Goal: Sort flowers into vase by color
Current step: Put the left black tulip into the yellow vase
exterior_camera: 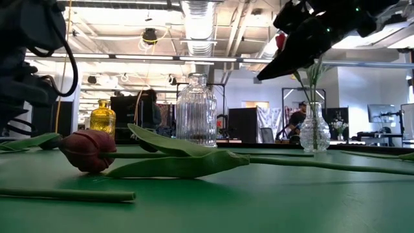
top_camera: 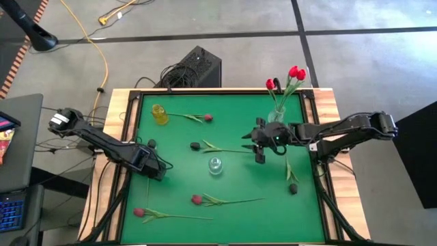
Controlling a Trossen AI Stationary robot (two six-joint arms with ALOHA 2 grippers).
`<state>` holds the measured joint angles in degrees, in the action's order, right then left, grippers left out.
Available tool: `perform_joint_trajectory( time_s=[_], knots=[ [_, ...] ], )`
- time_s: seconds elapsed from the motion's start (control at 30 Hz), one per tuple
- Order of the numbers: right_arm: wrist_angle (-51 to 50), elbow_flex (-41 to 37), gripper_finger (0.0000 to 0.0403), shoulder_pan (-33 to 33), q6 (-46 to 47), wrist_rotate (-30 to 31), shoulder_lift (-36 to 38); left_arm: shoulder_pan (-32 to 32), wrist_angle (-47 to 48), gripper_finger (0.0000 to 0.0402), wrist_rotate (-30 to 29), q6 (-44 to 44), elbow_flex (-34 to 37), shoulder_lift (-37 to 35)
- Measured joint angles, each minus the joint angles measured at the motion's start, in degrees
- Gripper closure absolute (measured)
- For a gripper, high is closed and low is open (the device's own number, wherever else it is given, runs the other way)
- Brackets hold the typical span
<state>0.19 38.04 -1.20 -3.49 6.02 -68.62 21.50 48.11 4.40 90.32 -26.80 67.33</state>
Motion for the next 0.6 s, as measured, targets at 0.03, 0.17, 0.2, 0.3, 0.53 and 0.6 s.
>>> perform_joint_trajectory(
  time_s=[0.03, 0.17, 0.2, 0.3, 0.53, 0.6],
  knots=[
    [0.15, 0.0, 0.0216, -0.1, 0.0, 0.01, 0.0, 0.0, -0.16, 0.0294, -0.11, -0.93, 0.01, 0.0],
    [0.35, 0.0, 0.0216, -0.1, -0.02, 0.01, 0.0, -0.02, 0.17, 0.0369, -2.54, -4.38, -0.67, -0.86],
    [0.33, 0.0, 0.0216, -0.1, 0.0, 0.0, 0.0, -0.21, 0.47, 0.0384, -4.25, -4.87, -1.08, -1.14],
    [0.36, 0.0, 0.0216, -0.08, -0.01, 0.01, -0.01, -1.43, 0.05, 0.0395, -13.72, -7.69, -3.14, -3.11],
    [0.33, 0.0, 0.0216, -0.08, 0.01, 0.01, 0.0, -5.72, -2.26, 0.04, -32.31, -23.74, -10.77, -10.13],
    [0.32, 0.0, 0.0216, -0.08, 0.61, 0.01, -0.01, -7.23, -4.83, 0.04, -37.74, -30.64, -12.71, -12.33]
  ],
)
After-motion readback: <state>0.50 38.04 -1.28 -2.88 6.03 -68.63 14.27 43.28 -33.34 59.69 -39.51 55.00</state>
